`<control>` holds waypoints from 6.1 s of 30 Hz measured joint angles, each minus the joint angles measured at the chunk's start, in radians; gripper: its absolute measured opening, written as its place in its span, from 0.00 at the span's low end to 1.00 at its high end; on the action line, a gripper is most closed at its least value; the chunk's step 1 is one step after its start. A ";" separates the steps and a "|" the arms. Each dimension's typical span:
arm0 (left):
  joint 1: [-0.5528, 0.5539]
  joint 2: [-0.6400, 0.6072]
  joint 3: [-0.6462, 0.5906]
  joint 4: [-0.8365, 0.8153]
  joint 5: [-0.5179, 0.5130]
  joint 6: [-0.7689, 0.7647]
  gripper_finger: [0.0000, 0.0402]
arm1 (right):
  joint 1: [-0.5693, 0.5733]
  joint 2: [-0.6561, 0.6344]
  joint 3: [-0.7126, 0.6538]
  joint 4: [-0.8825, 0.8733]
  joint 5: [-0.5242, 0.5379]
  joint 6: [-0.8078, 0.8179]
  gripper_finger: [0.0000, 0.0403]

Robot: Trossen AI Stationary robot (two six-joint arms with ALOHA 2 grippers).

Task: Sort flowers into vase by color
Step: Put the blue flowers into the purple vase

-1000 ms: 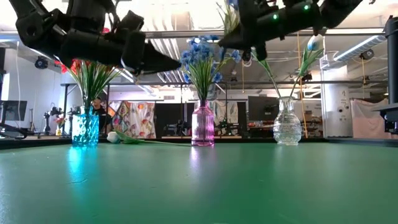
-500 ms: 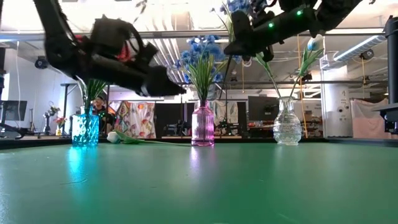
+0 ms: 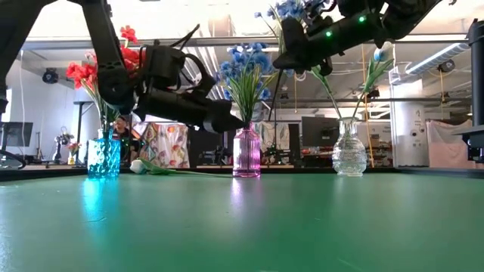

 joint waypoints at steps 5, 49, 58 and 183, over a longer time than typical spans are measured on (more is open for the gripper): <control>0.002 -0.007 -0.002 0.009 0.000 -0.007 0.64 | 0.000 0.000 0.000 0.000 -0.005 0.000 0.04; 0.019 0.211 0.067 0.139 0.024 -0.067 0.95 | 0.000 0.000 0.000 -0.003 -0.004 -0.034 0.04; 0.022 0.264 0.108 0.161 0.023 -0.070 0.95 | -0.001 0.000 0.000 -0.004 -0.004 -0.034 0.04; 0.051 0.298 0.157 0.156 0.026 -0.072 0.69 | -0.059 0.164 0.000 0.269 -0.155 -0.241 0.04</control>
